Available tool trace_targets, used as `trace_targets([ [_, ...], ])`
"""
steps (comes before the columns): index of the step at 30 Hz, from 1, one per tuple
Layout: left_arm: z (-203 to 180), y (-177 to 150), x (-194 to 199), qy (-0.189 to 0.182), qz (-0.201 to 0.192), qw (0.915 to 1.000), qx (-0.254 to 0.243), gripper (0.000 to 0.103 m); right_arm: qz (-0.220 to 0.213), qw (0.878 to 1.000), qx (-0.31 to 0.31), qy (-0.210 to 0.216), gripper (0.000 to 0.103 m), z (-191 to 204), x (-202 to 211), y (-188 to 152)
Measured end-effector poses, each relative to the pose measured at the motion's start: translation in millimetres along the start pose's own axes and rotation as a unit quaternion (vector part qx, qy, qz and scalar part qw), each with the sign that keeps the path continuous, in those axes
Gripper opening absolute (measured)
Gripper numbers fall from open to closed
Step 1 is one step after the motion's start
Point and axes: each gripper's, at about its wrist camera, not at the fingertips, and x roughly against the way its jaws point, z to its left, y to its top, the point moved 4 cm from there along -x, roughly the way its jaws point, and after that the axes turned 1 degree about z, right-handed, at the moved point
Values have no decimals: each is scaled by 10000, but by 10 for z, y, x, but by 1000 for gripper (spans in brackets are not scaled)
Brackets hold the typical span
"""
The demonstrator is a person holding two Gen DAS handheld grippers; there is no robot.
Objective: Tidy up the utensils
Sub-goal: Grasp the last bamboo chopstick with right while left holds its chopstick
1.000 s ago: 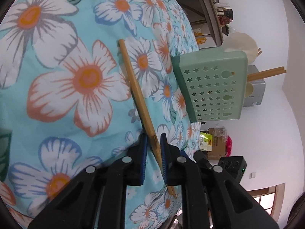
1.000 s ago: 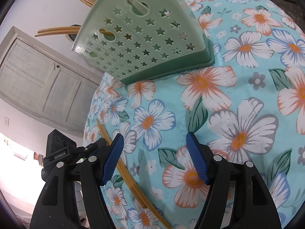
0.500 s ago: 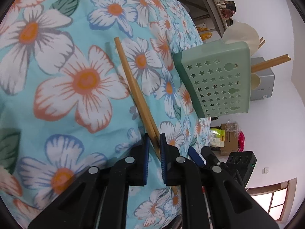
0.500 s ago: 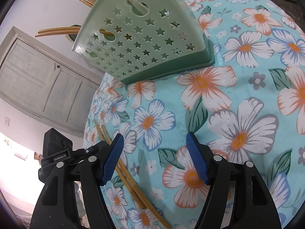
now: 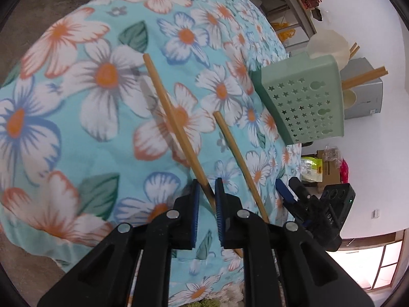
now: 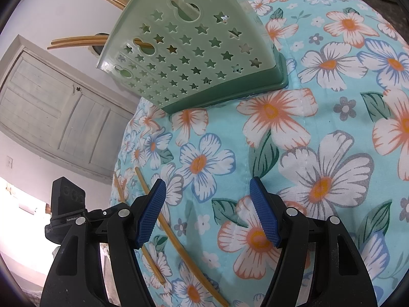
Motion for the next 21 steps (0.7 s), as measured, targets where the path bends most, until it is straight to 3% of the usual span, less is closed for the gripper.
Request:
trace_targets([
  [4, 0, 39, 31, -30, -59, 10000, 20, 13, 14, 10000, 20, -8, 65, 5, -14, 8],
  [10, 5, 135, 61, -51, -190, 9997, 124, 28, 11, 10000, 38, -8, 65, 5, -29, 14],
  [21, 56, 302, 1, 199, -393, 9980, 462, 31, 17, 10000, 49, -7, 65, 1, -30, 12],
])
